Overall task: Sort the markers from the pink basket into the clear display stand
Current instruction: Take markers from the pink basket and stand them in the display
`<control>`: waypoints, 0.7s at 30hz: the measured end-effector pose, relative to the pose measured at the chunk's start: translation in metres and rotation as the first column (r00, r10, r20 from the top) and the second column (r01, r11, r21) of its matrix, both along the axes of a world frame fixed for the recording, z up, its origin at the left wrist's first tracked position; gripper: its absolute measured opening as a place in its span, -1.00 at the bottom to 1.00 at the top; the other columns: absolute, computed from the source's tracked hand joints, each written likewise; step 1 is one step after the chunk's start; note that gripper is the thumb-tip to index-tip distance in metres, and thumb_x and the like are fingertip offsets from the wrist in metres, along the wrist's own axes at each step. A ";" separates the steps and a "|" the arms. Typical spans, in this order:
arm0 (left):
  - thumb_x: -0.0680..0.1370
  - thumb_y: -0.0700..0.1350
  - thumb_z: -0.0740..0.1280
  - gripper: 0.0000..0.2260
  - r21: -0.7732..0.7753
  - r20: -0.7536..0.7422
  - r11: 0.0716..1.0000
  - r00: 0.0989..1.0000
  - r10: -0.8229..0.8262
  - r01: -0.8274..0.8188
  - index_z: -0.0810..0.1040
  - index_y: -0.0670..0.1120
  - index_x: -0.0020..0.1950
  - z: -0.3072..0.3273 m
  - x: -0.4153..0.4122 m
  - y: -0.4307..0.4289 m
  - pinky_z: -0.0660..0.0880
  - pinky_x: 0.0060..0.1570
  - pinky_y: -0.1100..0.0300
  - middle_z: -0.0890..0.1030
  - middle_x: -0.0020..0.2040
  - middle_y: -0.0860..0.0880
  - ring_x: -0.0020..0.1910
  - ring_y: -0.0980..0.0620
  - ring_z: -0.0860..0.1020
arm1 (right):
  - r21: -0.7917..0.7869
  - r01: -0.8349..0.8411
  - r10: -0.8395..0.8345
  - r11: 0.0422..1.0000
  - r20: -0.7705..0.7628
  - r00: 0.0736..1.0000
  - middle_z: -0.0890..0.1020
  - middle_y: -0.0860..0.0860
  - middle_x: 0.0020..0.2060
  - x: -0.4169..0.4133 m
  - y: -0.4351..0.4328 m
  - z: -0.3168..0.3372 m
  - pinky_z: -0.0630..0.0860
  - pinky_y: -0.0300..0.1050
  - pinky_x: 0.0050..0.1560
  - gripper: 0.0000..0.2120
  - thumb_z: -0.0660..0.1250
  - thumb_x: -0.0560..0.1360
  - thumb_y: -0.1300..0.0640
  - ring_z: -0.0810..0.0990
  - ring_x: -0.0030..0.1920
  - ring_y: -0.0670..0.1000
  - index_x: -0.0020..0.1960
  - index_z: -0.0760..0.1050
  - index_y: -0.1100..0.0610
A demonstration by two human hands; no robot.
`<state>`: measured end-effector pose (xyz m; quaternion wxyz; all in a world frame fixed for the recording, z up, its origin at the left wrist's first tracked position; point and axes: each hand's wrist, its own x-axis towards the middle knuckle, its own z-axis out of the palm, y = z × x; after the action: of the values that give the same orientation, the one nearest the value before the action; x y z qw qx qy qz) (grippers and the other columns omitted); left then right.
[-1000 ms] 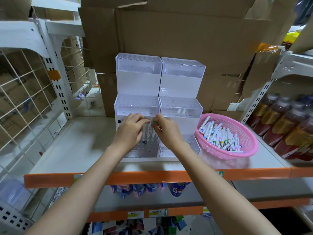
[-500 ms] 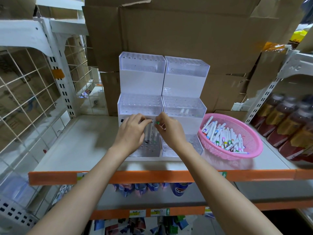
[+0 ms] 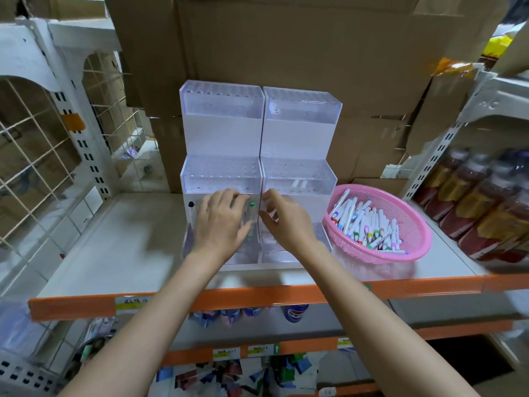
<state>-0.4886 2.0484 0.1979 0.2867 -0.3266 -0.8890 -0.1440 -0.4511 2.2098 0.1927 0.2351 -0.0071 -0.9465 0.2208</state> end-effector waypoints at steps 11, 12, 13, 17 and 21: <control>0.36 -0.08 0.46 -0.73 -0.040 0.071 0.972 0.971 -0.230 0.233 0.57 -0.11 0.01 0.001 0.033 0.115 0.47 -0.19 0.04 0.57 -0.07 -0.10 -0.08 -0.15 0.55 | 0.009 0.162 -0.161 0.987 -0.025 0.987 0.59 0.05 -0.03 0.052 0.098 0.005 0.50 0.01 -0.19 -0.76 0.34 0.51 0.09 0.58 -0.08 0.12 0.15 0.45 0.11; 0.36 -0.07 0.44 -0.74 -0.043 0.097 0.966 0.963 -0.250 0.255 0.56 -0.11 0.00 0.000 0.036 0.127 0.47 -0.21 0.03 0.56 -0.07 -0.10 -0.08 -0.16 0.55 | 0.016 0.195 -0.195 0.981 -0.018 0.981 0.59 0.04 -0.03 0.058 0.111 0.005 0.50 0.02 -0.19 -0.77 0.34 0.51 0.09 0.58 -0.07 0.11 0.15 0.45 0.10; 0.37 -0.07 0.40 -0.76 -0.042 0.119 0.961 0.956 -0.268 0.274 0.56 -0.11 -0.01 -0.001 0.039 0.139 0.47 -0.23 0.03 0.56 -0.07 -0.11 -0.09 -0.17 0.54 | 0.022 0.222 -0.222 0.975 -0.017 0.975 0.60 0.04 -0.03 0.063 0.123 0.004 0.50 0.02 -0.18 -0.77 0.34 0.51 0.09 0.57 -0.06 0.11 0.14 0.44 0.09; 0.37 -0.13 0.41 -0.81 -0.044 0.184 0.938 0.925 -0.332 0.345 0.57 -0.15 -0.06 -0.003 0.049 0.188 0.47 -0.26 0.03 0.56 -0.13 -0.14 -0.16 -0.19 0.54 | 0.031 0.276 -0.277 0.961 0.004 0.961 0.60 0.06 -0.08 0.079 0.169 -0.001 0.48 0.03 -0.20 -0.83 0.33 0.51 0.11 0.55 -0.08 0.13 0.05 0.45 0.16; 0.44 -0.16 0.35 -0.83 -0.034 0.253 0.930 0.904 -0.346 0.366 0.55 -0.19 0.00 -0.011 0.049 0.228 0.45 -0.11 -0.02 0.55 -0.03 -0.19 -0.06 -0.22 0.51 | 0.056 0.354 -0.359 0.933 0.148 0.922 0.60 0.06 0.00 0.084 0.209 -0.009 0.48 0.00 -0.14 -0.80 0.34 0.49 0.10 0.55 0.02 0.12 0.07 0.47 0.16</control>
<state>-0.4401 2.2768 0.1866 0.1312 -0.4745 -0.8479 -0.1966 -0.3672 2.4192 0.1838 0.1968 -0.1930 -0.9479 0.1595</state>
